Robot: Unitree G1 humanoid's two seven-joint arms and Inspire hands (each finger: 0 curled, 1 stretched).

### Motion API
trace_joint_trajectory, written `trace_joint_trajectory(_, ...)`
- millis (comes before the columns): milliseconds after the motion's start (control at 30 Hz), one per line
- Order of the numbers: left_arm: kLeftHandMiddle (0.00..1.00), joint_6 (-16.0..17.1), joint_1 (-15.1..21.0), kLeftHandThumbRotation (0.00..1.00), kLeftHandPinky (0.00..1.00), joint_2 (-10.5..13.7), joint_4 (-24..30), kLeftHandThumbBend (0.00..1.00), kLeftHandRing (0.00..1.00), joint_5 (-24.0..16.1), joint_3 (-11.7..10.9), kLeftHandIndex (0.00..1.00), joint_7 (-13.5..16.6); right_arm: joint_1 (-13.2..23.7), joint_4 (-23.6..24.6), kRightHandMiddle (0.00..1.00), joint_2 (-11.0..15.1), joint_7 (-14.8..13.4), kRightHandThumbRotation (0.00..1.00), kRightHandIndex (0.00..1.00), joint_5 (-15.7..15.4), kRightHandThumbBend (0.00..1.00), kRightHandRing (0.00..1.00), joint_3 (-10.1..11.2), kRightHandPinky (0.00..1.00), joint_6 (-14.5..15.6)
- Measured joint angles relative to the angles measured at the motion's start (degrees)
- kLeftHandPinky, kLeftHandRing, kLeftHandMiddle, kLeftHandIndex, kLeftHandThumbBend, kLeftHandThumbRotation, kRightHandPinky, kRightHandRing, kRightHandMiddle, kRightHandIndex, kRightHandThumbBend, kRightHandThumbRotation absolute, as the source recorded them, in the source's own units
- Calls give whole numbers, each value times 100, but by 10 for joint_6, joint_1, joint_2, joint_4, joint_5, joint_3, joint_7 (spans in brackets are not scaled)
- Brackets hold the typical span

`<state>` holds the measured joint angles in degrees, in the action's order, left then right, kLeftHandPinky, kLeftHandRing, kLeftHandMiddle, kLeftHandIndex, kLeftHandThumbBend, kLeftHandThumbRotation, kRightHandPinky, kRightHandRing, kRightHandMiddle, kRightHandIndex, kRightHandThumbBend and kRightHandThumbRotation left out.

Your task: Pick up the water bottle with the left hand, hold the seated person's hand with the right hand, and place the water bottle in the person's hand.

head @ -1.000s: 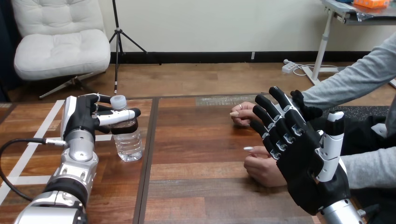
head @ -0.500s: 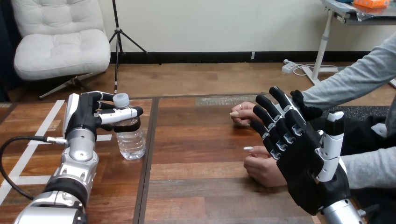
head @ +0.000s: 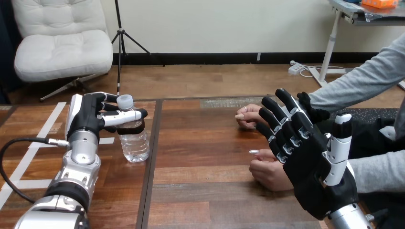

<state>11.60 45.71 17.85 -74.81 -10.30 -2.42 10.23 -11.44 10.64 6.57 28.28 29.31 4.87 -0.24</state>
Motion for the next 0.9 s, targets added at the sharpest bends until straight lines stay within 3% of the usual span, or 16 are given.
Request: trace_joint_trajectory(900, 50, 14, 0, 0, 41, 5, 14, 71, 46, -11, 11, 50, -12, 0, 0, 96, 0, 1, 100, 100, 0, 90, 99, 0, 100, 0)
